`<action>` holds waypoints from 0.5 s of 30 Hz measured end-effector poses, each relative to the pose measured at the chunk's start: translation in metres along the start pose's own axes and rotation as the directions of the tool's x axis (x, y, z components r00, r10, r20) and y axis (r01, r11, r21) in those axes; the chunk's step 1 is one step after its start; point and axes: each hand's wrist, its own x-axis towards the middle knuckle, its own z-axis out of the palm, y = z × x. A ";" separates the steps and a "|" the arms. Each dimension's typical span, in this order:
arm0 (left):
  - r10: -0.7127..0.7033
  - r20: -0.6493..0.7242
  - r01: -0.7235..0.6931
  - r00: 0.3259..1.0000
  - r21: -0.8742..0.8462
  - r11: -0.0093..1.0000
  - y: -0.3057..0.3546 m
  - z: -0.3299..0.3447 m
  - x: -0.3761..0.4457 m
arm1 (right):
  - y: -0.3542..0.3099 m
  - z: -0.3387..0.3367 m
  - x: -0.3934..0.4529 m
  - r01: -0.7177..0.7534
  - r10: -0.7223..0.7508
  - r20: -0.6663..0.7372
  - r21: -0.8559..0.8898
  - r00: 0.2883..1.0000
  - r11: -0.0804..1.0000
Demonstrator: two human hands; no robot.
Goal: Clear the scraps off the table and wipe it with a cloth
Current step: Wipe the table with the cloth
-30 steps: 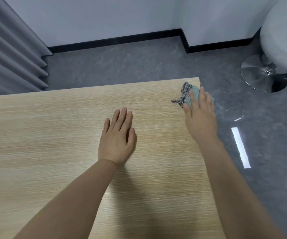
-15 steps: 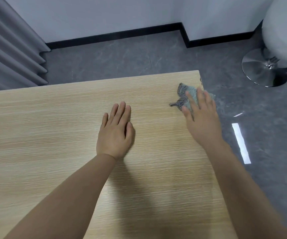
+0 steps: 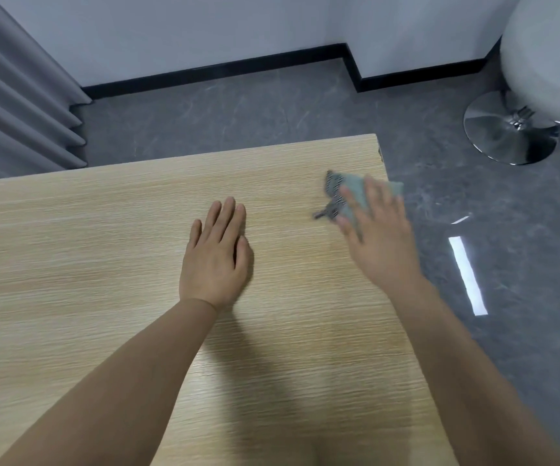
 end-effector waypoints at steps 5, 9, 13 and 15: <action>0.001 -0.004 -0.001 1.000 -0.004 1.000 -0.001 -0.001 0.000 | -0.016 0.004 -0.006 -0.176 0.177 -0.017 0.022 0.984 0.984; 0.004 -0.006 -0.004 1.000 0.006 1.000 0.000 0.000 0.000 | -0.058 0.017 -0.048 0.251 -0.250 0.047 -0.028 0.967 0.967; 0.004 -0.009 -0.004 1.000 0.003 1.000 -0.001 0.000 0.000 | -0.035 0.014 -0.048 0.386 -0.382 0.107 -0.019 0.918 0.922; 0.006 -0.014 -0.006 1.000 -0.003 1.000 -0.002 0.000 0.000 | -0.009 0.006 -0.031 0.202 -0.202 0.017 -0.015 0.979 0.979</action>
